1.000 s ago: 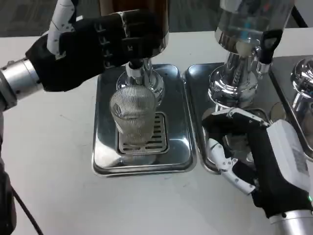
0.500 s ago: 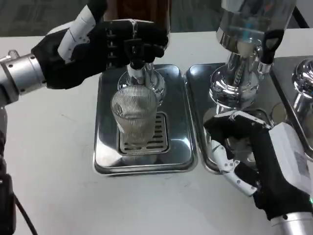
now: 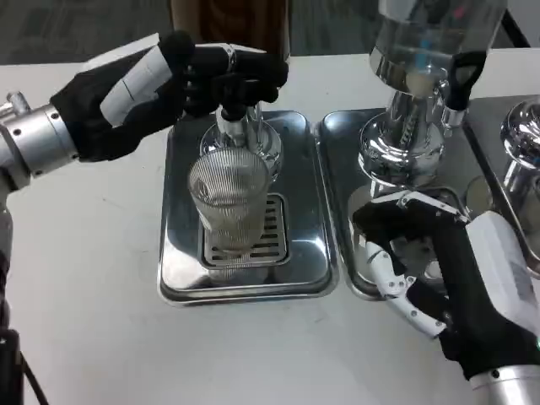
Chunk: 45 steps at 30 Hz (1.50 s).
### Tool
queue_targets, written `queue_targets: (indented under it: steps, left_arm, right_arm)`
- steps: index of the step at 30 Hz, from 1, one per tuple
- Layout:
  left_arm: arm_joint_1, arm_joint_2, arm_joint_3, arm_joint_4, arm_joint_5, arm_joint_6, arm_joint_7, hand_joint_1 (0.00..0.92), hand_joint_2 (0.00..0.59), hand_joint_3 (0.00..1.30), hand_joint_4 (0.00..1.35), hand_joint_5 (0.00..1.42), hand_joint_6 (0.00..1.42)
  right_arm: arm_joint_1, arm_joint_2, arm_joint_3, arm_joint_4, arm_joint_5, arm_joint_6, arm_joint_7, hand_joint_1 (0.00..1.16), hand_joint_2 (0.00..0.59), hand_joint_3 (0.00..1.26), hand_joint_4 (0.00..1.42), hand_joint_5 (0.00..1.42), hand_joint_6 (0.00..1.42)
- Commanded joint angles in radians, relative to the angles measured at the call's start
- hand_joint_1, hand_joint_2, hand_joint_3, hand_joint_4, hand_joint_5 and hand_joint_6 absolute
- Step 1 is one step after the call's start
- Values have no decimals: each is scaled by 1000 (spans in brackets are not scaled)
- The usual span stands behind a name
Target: Grasp the cup under the faucet to collect the drink, then remove the cup.
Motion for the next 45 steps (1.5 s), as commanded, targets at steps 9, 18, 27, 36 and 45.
queue_targets:
  steps: [9,18,27,36,45]
  left_arm:
    - [94,14,-63,-73,71,-130,31,0,48,272,145,157,103]
    - [111,34,-102,-91,106,-216,92,0,47,264,120,132,95]
    - [118,48,-125,-87,126,-265,135,0,51,255,117,122,92]
    - [112,55,-145,-74,128,-276,160,0,52,252,117,119,100]
    - [117,66,-155,-66,133,-287,180,0,52,251,117,119,101]
  right_arm:
    - [-21,4,-12,-16,54,39,44,492,455,500,512,509,404]
    - [-67,7,-39,-18,213,121,163,364,329,302,303,387,348]
    - [-146,-9,-53,-25,341,242,292,387,277,118,113,227,249]
    - [-261,-58,-27,39,376,320,394,466,235,0,0,8,81]
    - [-340,-91,4,167,387,335,450,502,232,0,0,0,4]
